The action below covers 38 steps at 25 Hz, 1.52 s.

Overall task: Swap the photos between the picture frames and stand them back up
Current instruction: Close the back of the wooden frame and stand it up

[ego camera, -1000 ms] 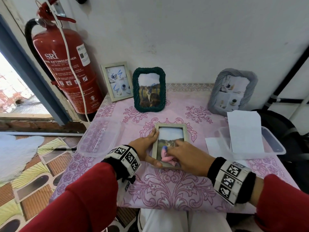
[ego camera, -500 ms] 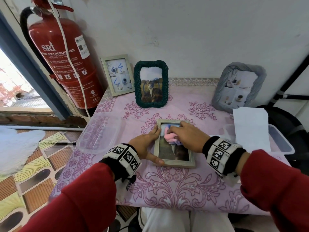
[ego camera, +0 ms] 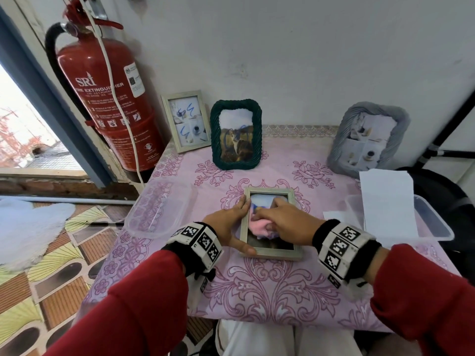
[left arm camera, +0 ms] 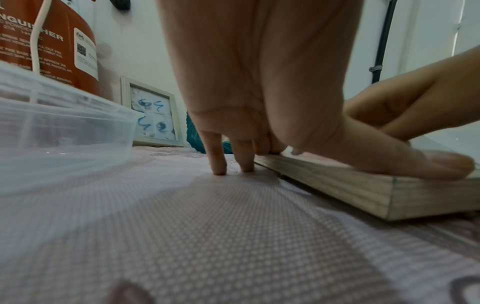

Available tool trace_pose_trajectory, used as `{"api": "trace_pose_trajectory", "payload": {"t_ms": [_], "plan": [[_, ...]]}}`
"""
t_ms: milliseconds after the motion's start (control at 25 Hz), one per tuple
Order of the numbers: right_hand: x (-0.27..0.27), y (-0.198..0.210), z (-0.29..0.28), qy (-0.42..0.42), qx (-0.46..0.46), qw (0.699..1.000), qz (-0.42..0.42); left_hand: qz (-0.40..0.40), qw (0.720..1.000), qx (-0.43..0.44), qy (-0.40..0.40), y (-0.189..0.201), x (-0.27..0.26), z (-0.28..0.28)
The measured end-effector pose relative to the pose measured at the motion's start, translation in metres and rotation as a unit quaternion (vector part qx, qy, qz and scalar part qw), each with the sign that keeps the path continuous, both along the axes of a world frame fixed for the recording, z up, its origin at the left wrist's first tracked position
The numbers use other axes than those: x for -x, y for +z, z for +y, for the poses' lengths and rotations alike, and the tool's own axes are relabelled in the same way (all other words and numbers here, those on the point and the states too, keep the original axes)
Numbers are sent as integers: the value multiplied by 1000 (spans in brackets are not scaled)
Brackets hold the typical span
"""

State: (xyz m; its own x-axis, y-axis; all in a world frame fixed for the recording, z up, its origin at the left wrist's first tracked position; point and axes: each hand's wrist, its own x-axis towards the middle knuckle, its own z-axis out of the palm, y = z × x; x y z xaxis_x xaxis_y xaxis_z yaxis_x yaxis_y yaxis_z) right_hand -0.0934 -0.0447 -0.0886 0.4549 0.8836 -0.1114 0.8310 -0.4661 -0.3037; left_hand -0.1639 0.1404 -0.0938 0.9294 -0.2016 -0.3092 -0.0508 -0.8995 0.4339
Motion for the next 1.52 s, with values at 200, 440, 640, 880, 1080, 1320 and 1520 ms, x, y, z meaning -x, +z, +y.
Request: {"api": "trace_pose_trajectory", "payload": {"t_ms": [200,440,640,880,1080,1320,1520], "plan": [[33,5,-27,11,20,999,-44,-3,1000,1,-1,1,1,-1],[22,7,-28,-2,56,993,-101,-5,1000,8,-5,0,3,-1],[0,4,-20,-35,62,991,-110,-3,1000,14,-5,-2,2,0],[-20,7,6,-84,83,991,-61,0,1000,15,-4,-4,2,0],[-15,8,1,-97,49,994,32,3,1000,6,-2,1,4,-3],[-5,11,-12,-135,-53,971,188,4,1000,-26,-4,9,6,-11],[3,2,-20,-163,-106,979,58,-3,1000,-28,-2,9,11,-16]]}}
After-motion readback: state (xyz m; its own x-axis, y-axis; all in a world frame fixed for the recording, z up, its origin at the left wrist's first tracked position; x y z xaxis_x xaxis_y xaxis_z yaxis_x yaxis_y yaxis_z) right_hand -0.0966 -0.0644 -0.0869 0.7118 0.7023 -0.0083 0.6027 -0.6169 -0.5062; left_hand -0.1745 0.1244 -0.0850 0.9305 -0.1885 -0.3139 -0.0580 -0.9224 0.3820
